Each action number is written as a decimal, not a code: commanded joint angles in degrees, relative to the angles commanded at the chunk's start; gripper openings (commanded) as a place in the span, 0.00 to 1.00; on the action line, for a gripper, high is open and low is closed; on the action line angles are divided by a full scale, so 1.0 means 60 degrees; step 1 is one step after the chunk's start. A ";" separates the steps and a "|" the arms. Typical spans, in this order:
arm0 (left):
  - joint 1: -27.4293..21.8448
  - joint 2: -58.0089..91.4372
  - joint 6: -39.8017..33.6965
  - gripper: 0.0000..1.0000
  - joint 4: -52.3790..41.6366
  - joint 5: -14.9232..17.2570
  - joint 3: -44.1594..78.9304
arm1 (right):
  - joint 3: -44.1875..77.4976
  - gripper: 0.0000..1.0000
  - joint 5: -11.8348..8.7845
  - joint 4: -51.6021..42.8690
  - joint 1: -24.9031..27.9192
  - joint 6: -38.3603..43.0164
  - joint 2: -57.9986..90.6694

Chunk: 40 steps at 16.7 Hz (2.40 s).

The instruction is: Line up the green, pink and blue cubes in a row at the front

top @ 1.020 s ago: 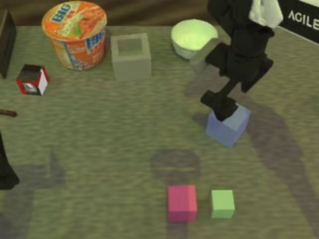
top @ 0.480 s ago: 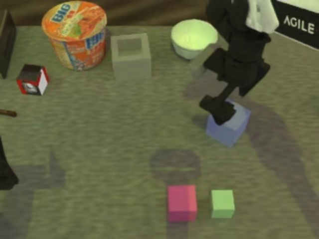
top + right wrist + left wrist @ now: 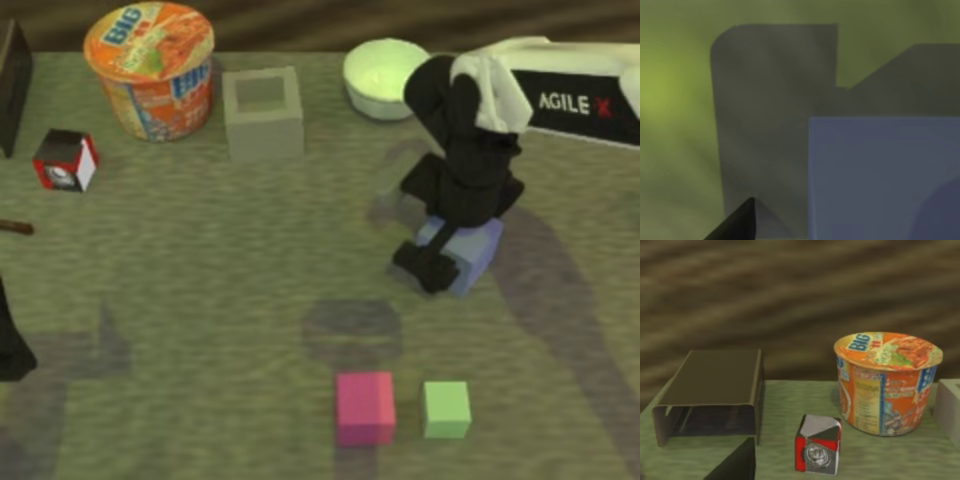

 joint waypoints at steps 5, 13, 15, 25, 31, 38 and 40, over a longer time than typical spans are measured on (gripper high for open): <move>0.0000 0.0000 0.0000 1.00 0.0000 0.0000 0.0000 | 0.0000 0.85 0.0000 0.0000 0.0000 0.0000 0.0000; 0.0000 0.0000 0.0000 1.00 0.0000 0.0000 0.0000 | 0.0000 0.25 0.0000 0.0000 0.0000 0.0000 0.0000; 0.0000 0.0000 0.0000 1.00 0.0000 0.0000 0.0000 | 0.0000 0.10 0.0000 0.0000 0.0000 0.0000 0.0000; 0.0000 0.0000 0.0000 1.00 0.0000 0.0000 0.0000 | 0.0002 0.00 -0.0017 -0.0043 -0.0024 0.0026 -0.0090; 0.0000 0.0000 0.0000 1.00 0.0000 0.0000 0.0000 | 0.0989 0.00 -0.0025 -0.1582 0.0034 0.0012 -0.0541; 0.0000 0.0000 0.0000 1.00 0.0000 0.0000 0.0000 | 0.1416 0.00 -0.0028 -0.2189 0.0033 0.0020 -0.0794; 0.0000 0.0000 0.0000 1.00 0.0000 0.0000 0.0000 | 0.1525 0.00 -0.0029 -0.2255 0.0374 -0.0026 -0.0757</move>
